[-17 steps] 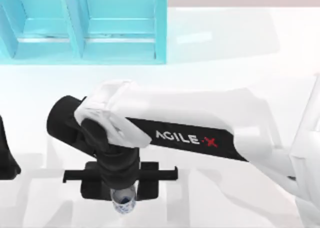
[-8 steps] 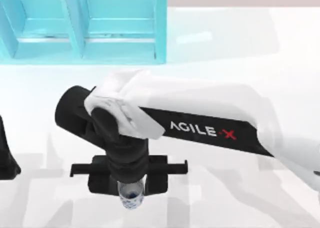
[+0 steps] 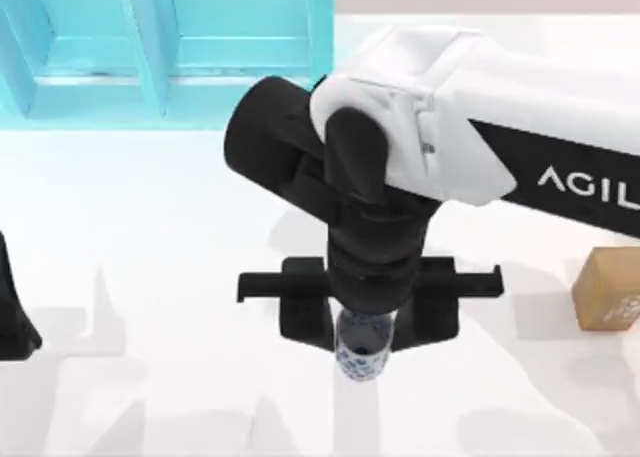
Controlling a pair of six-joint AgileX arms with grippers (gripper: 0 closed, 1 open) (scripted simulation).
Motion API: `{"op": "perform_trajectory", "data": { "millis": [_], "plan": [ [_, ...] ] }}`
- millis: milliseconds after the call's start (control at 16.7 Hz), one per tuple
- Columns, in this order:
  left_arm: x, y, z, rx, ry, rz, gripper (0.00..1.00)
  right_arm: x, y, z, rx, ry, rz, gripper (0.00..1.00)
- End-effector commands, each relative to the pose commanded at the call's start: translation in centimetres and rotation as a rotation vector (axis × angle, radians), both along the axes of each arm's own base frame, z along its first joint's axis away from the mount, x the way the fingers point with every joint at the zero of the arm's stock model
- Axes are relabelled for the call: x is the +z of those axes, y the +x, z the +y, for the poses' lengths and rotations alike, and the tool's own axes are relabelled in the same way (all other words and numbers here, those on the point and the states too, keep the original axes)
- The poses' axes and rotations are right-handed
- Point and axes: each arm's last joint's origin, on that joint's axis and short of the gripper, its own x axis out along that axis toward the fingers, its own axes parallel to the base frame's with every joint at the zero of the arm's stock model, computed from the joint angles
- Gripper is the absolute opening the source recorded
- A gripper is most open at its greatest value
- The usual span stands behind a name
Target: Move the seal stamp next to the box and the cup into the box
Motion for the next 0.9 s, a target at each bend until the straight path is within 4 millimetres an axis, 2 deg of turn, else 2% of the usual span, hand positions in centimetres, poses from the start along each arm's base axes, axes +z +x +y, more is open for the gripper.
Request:
{"op": "perform_trajectory", "data": {
  "millis": [120,360,540,720,900],
  "plan": [
    [0.0,0.0,0.0,0.000,0.000,0.000,1.00,0.4,-0.1,-0.5,0.000,-0.002,0.001,0.00],
    [0.0,0.0,0.0,0.000,0.000,0.000,1.00,0.3,-0.1,-0.4,0.003,-0.001,0.000,0.00],
    [0.0,0.0,0.0,0.000,0.000,0.000,1.00,0.3,1.4,-2.0,0.003,-0.003,0.002,0.00],
    [0.0,0.0,0.0,0.000,0.000,0.000,1.00,0.3,4.9,-6.4,0.003,-0.011,0.010,0.00],
    [0.0,0.0,0.0,0.000,0.000,0.000,1.00,0.4,8.6,-14.2,0.002,-0.012,0.019,0.00]
  ]
}}
